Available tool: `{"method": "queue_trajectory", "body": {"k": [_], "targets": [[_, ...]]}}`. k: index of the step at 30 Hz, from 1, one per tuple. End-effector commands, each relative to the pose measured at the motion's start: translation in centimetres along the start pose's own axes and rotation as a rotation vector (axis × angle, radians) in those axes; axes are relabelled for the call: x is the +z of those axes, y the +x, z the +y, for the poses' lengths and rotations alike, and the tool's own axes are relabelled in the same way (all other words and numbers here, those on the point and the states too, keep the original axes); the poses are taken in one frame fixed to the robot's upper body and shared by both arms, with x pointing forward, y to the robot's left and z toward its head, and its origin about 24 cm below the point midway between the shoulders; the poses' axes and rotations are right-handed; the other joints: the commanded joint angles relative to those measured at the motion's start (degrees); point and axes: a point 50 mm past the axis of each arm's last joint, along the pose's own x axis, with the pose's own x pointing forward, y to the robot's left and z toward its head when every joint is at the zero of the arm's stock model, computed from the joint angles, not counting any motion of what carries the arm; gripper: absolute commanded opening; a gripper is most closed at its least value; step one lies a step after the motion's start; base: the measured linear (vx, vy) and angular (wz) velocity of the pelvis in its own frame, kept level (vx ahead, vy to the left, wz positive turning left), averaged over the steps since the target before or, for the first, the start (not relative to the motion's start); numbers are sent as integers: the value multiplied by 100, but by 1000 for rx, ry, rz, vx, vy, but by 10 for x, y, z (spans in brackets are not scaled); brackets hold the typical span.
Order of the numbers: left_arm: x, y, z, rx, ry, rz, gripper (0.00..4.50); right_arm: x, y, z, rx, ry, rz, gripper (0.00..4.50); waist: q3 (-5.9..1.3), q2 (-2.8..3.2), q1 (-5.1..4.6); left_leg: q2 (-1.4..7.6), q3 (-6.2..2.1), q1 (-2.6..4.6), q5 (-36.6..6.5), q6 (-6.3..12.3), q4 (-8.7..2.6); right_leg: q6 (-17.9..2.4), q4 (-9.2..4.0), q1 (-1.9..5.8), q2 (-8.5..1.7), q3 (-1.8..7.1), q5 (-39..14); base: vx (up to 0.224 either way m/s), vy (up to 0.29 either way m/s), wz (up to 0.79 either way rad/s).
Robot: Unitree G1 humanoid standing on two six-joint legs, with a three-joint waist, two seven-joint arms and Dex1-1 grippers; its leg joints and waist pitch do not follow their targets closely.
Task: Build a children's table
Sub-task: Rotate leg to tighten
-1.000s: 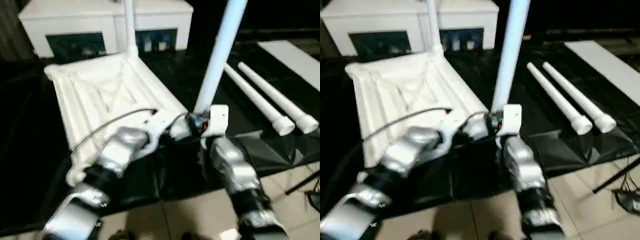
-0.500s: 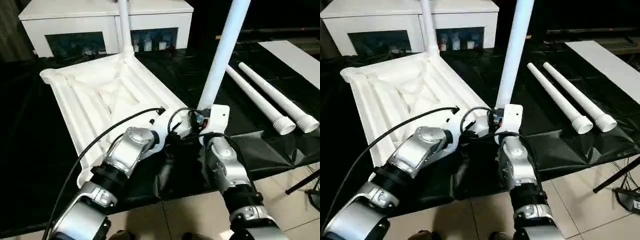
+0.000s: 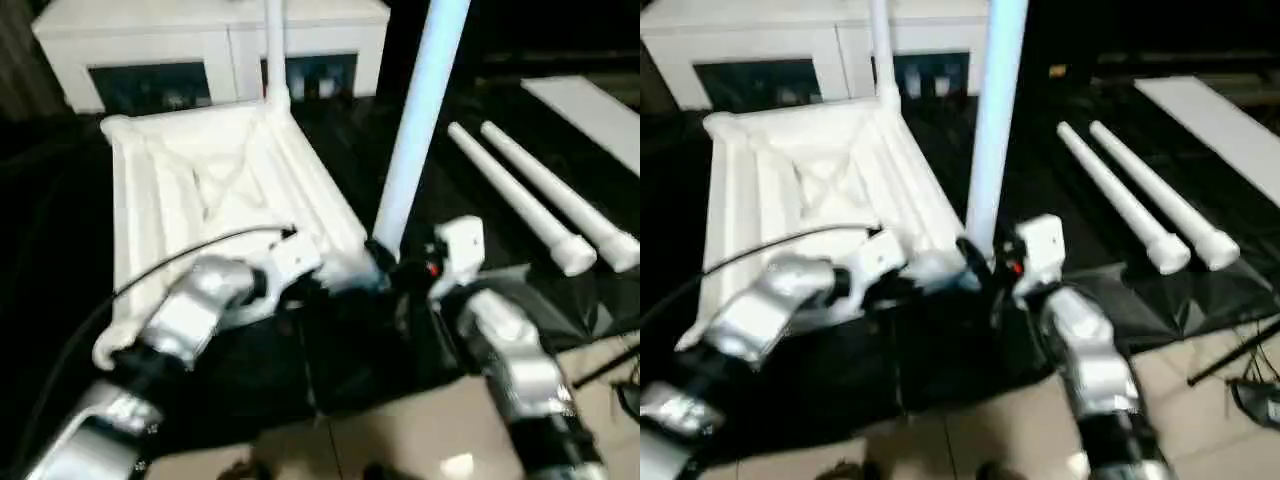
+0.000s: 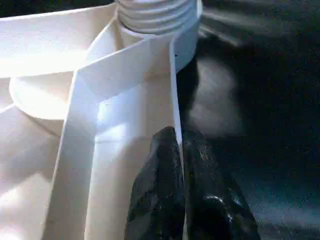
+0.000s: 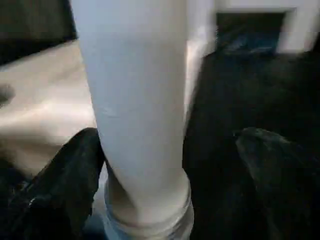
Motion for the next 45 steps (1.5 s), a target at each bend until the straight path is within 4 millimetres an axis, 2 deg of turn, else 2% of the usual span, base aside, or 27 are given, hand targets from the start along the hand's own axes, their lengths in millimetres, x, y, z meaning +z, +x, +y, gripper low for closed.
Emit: {"method": "queue_trajectory", "body": {"k": [1,3,4,5,6,13,16,17,18,28,30,36,39,40,41,42,43,44,45], "targets": [[-6,1,-11,-103,31,39,0,0,-5,1,73,12,43,447,-391,-2,18,286,-84,164,-2214,99,-479,-1149,-371,209,-275,243,-1866,0,0,0],[-8,-4,-13,-134,33,57,0,-4,-13,6,191,3,101,447,-396,0,38,290,-75,175,-2096,139,-463,-1203,-361,224,-279,246,-1772,0,0,0],[-8,-4,-13,-135,33,57,0,-4,-14,6,193,2,102,447,-396,4,65,297,-48,206,-2057,157,-447,-1248,-372,191,-286,261,-1724,0,0,0],[-8,-6,-14,-153,34,66,0,-6,-16,8,231,-13,117,447,-396,-18,75,295,-46,187,-1988,167,-445,-1276,-356,211,-287,256,-1697,0,0,0],[-8,-7,-16,-178,33,75,0,-7,-19,9,263,-18,125,447,-403,-11,90,295,-58,157,-1887,175,-451,-1269,-332,237,-290,247,-1672,0,0,0],[-4,-6,-20,-212,40,65,0,-4,-14,9,287,5,131,447,-402,-17,105,298,-53,172,-1827,149,-450,-1315,-313,234,-281,248,-1618,0,0,0],[-3,-6,-20,-216,39,62,0,-6,-12,10,293,-2,147,410,-400,-19,110,293,-50,180,-1879,117,-446,-1272,-332,227,-288,251,-1731,0,0,0],[-3,-6,-20,-217,41,63,0,-8,-12,9,291,-13,161,410,-400,-7,113,291,-54,180,-1897,100,-447,-1260,-333,227,-292,251,-1774,0,0,0],[-3,-6,-20,-218,42,63,0,-10,-12,8,290,-21,170,389,-402,-11,107,290,-56,176,-1896,80,-448,-1255,-333,229,-287,248,-1776,0,0,0],[-1,-5,-19,-221,44,63,0,-13,-13,7,285,-16,178,323,-417,-19,115,290,-54,171,-1781,139,-433,-1292,-315,249,-286,244,-1632,0,0,0],[-1,-5,-19,-222,44,64,0,-13,-12,7,287,-17,177,292,-413,-21,115,289,-54,166,-1778,140,-434,-1291,-316,250,-285,245,-1661,0,0,0],[-2,-6,-18,-222,40,66,0,-13,-12,7,288,-16,170,275,-426,-22,117,289,-54,168,-1710,153,-426,-1301,-306,255,-283,242,-1588,0,0,0],[0,-2,-12,-134,1,41,0,-15,-6,5,198,16,139,274,-427,-28,110,282,-48,162,-1694,165,-419,-1331,-306,253,-287,243,-1570,0,0,0],[4,5,-1,-7,-39,11,0,-18,1,3,98,36,122,273,-420,-19,96,284,-44,163,-1777,126,-423,-1329,-320,230,-294,244,-1694,0,0,0],[4,5,-1,-7,-39,11,0,-18,1,3,98,36,122,273,-406,-24,83,276,-43,168,-1871,74,-428,-1311,-342,213,-285,240,-1829,0,0,0],[6,8,3,45,-66,-1,0,-20,5,2,47,43,116,272,-411,-39,73,264,-76,175,-2098,-63,-437,-1200,-365,233,-295,218,-2198,0,0,0],[8,12,6,83,-89,-6,0,-20,11,1,-28,61,101,272,-414,-36,69,269,-80,182,-2159,-87,-440,-1162,-372,232,-299,219,-2280,0,0,0],[9,16,9,121,-114,-11,0,-21,17,1,-94,91,82,272,-402,-26,52,262,-75,194,-2299,-116,-438,-1114,-410,176,-305,226,-2441,0,0,0],[10,17,10,131,-123,-13,0,-21,19,2,-116,104,76,272,-404,-42,50,261,-91,200,-2348,-149,-436,-1085,-421,193,-311,215,-2513,0,0,0]]}}
